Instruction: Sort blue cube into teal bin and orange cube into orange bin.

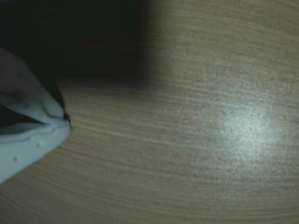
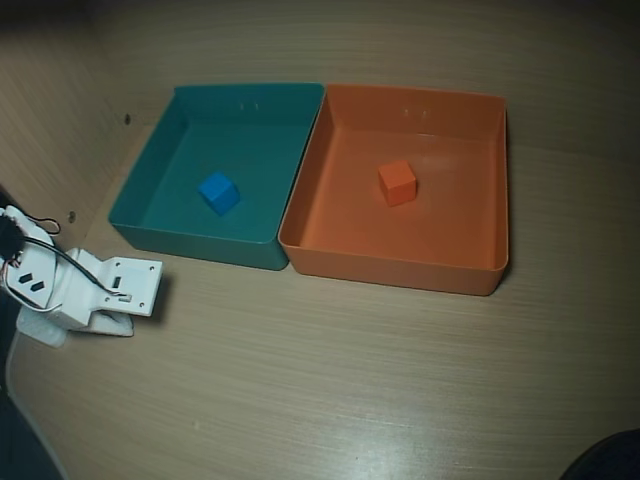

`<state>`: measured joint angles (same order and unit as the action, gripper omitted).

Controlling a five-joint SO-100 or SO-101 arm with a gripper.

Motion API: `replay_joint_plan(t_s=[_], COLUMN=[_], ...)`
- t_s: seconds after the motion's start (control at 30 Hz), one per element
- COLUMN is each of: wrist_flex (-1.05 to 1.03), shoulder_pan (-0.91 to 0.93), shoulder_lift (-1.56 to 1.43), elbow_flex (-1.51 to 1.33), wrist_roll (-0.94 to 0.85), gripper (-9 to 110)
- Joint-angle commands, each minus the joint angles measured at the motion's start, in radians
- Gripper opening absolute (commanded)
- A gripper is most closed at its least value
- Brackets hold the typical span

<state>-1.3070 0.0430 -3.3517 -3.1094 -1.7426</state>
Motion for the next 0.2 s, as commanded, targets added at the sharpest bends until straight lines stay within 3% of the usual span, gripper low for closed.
replay_joint_plan(t_s=[0.0, 0.17], wrist_flex=[-0.015, -0.015], shoulder_pan=[0.003, 0.003], shoulder_lift=[-0.003, -0.003], elbow_flex=[-0.063, -0.063], wrist_roll=[0.002, 0.002], gripper=[-5, -5])
